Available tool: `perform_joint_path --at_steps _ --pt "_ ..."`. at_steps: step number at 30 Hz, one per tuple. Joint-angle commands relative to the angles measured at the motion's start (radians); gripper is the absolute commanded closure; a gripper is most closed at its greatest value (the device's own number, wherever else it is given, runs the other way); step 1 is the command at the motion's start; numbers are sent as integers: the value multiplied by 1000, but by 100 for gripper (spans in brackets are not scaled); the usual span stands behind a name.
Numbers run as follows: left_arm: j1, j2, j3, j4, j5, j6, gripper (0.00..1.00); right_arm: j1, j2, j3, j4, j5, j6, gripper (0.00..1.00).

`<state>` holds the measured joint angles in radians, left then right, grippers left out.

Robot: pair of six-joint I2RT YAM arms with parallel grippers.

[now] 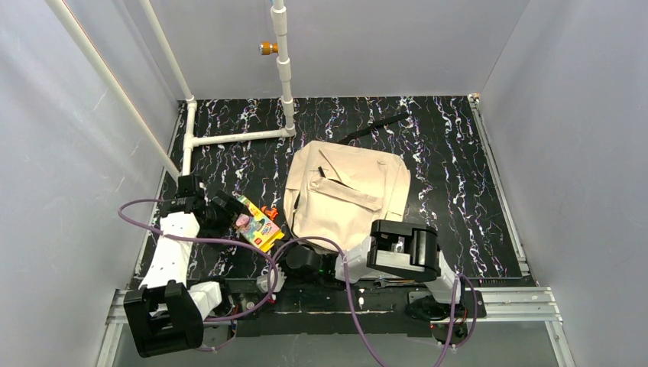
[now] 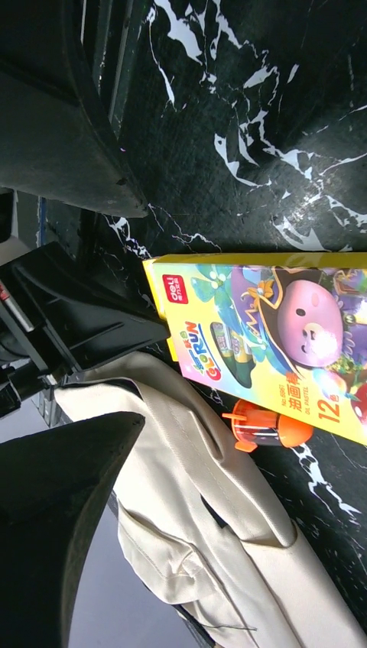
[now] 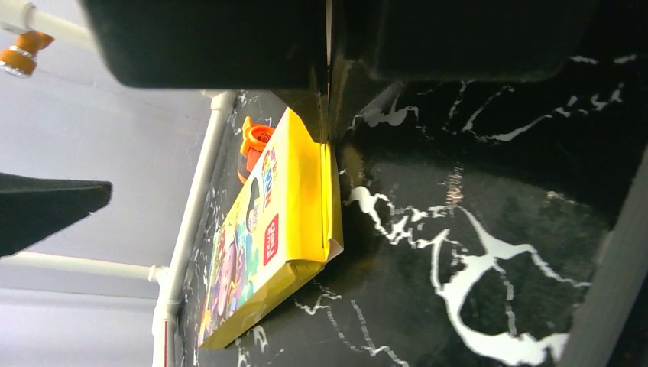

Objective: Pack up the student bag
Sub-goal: Pick up the stationery from the center of the board.

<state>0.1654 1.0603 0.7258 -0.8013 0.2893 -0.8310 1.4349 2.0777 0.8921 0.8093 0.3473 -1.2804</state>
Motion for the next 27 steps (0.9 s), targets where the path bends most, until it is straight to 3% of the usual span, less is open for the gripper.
perform_joint_path --at_steps 1,13,21,27 --pt "3 -54 -66 51 69 -24 2 -14 -96 -4 0 -69 158 99" --pt "3 -84 -184 102 137 -169 2 -60 -157 -30 64 -129 256 99" --pt "3 -160 -341 347 134 -344 3 -65 -164 -36 88 -148 314 99" --pt "2 -376 -465 535 31 -453 5 -65 -171 -49 130 -152 369 99"
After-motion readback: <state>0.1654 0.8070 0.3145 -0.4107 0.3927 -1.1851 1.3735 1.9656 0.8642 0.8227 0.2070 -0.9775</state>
